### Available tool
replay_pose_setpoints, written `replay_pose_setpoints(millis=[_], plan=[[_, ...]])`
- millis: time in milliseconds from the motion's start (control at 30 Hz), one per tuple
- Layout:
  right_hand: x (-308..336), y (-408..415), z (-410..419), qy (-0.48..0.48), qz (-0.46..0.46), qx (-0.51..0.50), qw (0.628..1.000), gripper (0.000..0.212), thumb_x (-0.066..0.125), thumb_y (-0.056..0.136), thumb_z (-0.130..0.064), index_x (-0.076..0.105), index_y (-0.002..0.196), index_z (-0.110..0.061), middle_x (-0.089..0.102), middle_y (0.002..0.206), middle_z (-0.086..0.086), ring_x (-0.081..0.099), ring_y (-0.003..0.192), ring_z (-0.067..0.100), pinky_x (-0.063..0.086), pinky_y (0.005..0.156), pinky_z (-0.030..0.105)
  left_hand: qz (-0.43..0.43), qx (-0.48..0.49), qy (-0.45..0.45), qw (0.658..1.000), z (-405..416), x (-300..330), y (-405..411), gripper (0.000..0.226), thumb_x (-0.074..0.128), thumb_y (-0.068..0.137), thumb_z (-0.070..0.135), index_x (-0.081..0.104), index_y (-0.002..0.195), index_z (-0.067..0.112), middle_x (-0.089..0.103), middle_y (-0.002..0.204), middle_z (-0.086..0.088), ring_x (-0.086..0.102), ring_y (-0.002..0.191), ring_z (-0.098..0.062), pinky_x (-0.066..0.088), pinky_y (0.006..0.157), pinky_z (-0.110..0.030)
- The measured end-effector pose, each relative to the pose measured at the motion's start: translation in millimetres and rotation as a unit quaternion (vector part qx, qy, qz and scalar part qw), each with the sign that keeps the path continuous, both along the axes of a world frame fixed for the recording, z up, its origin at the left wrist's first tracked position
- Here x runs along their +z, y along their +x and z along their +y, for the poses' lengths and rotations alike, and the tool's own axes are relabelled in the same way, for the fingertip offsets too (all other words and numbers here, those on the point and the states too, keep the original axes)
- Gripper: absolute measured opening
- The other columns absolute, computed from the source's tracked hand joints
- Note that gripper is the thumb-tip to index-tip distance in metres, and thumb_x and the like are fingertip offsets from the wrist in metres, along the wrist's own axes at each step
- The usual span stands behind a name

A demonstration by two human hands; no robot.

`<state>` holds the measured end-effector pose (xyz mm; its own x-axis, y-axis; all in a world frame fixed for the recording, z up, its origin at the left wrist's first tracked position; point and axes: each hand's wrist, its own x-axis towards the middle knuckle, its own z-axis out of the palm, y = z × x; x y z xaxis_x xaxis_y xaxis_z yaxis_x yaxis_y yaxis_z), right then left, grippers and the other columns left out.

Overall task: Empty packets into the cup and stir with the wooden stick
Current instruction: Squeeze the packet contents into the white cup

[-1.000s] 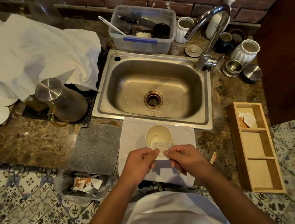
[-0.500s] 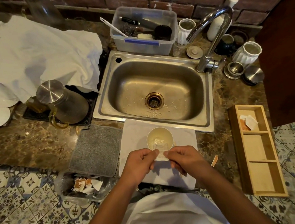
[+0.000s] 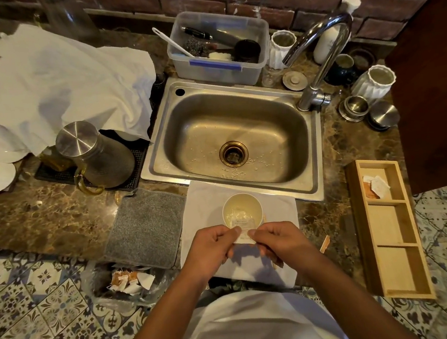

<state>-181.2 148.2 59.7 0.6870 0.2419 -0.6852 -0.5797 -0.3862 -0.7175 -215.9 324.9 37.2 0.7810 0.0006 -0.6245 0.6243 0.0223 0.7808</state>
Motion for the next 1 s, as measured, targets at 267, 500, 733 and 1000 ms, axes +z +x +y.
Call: replay_pose_setpoints(millis=[267, 500, 733, 1000], plan=[[-0.5, -0.7, -0.1, -0.008, 0.003, 0.001, 1.000, 0.044, 0.066, 0.098, -0.027, 0.064, 0.056, -0.015, 0.053, 0.042, -0.004, 0.043, 0.038, 0.012, 0.036, 0.043, 0.026, 0.009, 0.006, -0.007, 1.000, 0.3, 3.8, -0.8, 0.040, 0.063, 0.099, 0.022, 0.058, 0.062, 0.007, 0.051, 0.049, -0.004, 0.036, 0.043, -0.011, 0.032, 0.045, -0.020], [-4.2, -1.1, -0.9, -0.014, 0.005, -0.012, 1.000, 0.043, 0.067, 0.097, -0.029, 0.066, 0.055, -0.018, 0.056, 0.045, 0.000, 0.044, 0.037, 0.013, 0.036, 0.043, 0.027, 0.027, 0.025, -0.018, 0.999, -1.0, 5.9, -1.6, 0.046, 0.059, 0.100, 0.022, 0.062, 0.056, 0.014, 0.053, 0.048, -0.003, 0.036, 0.044, -0.014, 0.031, 0.047, -0.024], [-5.9, -1.7, -3.1, -0.014, 0.005, -0.017, 1.000, 0.041, 0.068, 0.097, -0.028, 0.068, 0.058, -0.016, 0.057, 0.046, 0.001, 0.043, 0.037, 0.012, 0.036, 0.042, 0.027, 0.031, 0.028, -0.019, 0.999, -2.5, 8.1, -1.9, 0.046, 0.060, 0.100, 0.021, 0.065, 0.055, 0.017, 0.053, 0.048, -0.004, 0.036, 0.043, -0.013, 0.031, 0.046, -0.025], [-7.8, -2.6, -5.6, -0.020, 0.011, -0.020, 1.000, 0.038, 0.067, 0.097, -0.030, 0.070, 0.062, -0.015, 0.059, 0.051, 0.004, 0.045, 0.037, 0.011, 0.037, 0.041, 0.026, 0.031, 0.026, -0.021, 0.999, -4.5, 8.6, -3.1, 0.050, 0.060, 0.100, 0.022, 0.065, 0.050, 0.019, 0.053, 0.047, -0.004, 0.036, 0.042, -0.013, 0.031, 0.046, -0.024]])
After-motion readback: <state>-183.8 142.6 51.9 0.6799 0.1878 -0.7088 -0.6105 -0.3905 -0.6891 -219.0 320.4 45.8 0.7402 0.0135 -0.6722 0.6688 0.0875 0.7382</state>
